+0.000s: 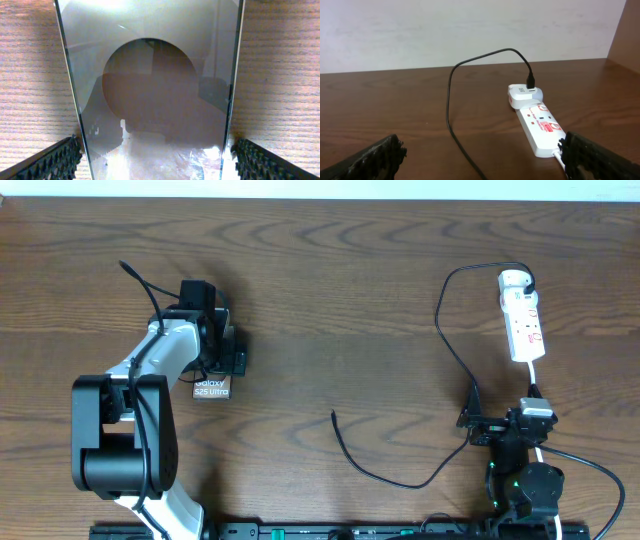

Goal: Plug charger to phone and switch on socket

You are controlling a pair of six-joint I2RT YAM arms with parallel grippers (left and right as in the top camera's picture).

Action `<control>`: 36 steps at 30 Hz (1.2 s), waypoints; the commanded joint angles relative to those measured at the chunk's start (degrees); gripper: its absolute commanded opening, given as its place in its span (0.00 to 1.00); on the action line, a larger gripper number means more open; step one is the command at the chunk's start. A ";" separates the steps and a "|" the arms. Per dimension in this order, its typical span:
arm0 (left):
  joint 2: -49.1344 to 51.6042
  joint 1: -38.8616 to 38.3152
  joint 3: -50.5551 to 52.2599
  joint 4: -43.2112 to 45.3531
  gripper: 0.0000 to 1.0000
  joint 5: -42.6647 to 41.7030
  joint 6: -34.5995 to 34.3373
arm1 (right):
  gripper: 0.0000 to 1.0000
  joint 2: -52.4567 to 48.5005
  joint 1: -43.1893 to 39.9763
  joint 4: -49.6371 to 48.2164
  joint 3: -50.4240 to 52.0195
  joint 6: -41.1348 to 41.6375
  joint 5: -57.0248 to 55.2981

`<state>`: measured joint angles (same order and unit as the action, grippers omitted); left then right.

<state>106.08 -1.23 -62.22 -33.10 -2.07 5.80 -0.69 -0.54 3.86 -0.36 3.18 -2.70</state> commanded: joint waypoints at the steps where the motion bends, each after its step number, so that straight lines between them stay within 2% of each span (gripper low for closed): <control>1: 1.40 -0.20 1.92 -0.90 0.98 0.50 0.11 | 0.99 0.35 -0.33 0.24 0.04 -0.70 0.07; 5: 1.40 -0.20 1.73 -0.87 0.98 -4.83 2.67 | 0.99 0.35 -0.33 0.24 0.04 -0.70 0.07; 36: 1.40 0.02 1.07 0.42 0.98 -2.40 2.51 | 0.99 0.35 -0.33 0.24 0.04 -0.70 0.07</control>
<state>106.08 -1.23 -62.06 -32.93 -3.99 7.57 -0.69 -0.54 3.86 -0.36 3.18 -2.70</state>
